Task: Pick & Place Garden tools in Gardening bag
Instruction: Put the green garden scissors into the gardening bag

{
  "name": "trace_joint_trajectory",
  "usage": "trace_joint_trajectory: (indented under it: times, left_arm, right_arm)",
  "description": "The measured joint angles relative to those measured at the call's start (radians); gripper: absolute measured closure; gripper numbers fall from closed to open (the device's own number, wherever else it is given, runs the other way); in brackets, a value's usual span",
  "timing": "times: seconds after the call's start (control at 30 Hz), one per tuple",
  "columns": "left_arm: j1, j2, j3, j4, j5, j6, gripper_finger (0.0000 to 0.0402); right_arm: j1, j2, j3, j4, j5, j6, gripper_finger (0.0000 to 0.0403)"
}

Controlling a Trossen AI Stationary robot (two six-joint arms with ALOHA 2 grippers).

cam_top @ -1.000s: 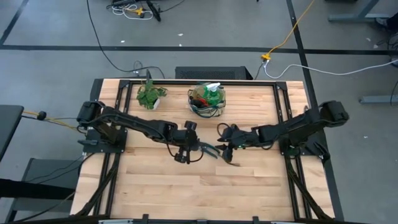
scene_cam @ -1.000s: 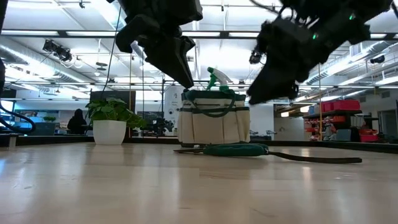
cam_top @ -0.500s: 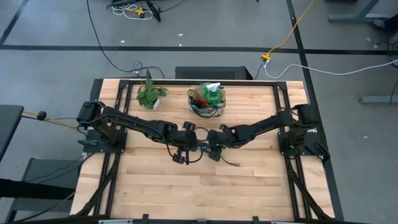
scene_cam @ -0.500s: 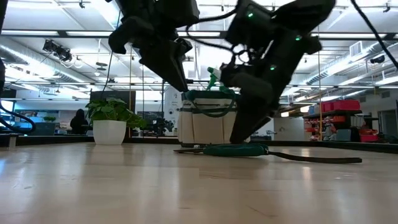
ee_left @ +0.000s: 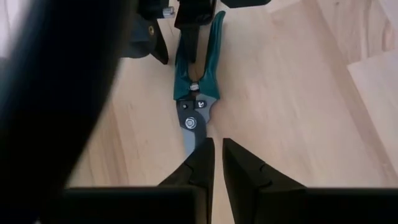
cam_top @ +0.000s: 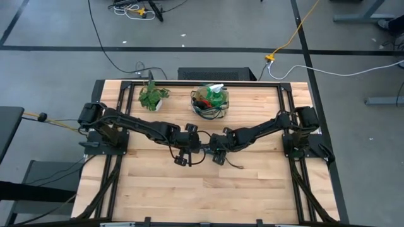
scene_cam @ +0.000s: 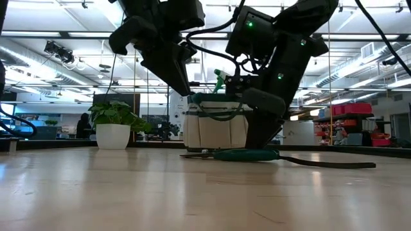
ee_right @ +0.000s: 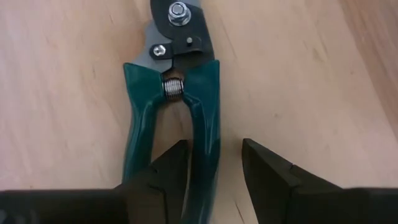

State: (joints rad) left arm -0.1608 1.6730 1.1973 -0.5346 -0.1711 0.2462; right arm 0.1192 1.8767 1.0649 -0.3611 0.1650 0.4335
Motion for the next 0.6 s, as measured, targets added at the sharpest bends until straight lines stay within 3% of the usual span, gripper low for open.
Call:
trace_joint_trajectory:
  times: [0.6]
  left_arm:
    - [0.000, 0.000, 0.000, 0.000, 0.000, 0.000, 0.0362]
  right_arm:
    - [0.022, 0.000, 0.000, -0.003, -0.005, 0.003, 0.0252]
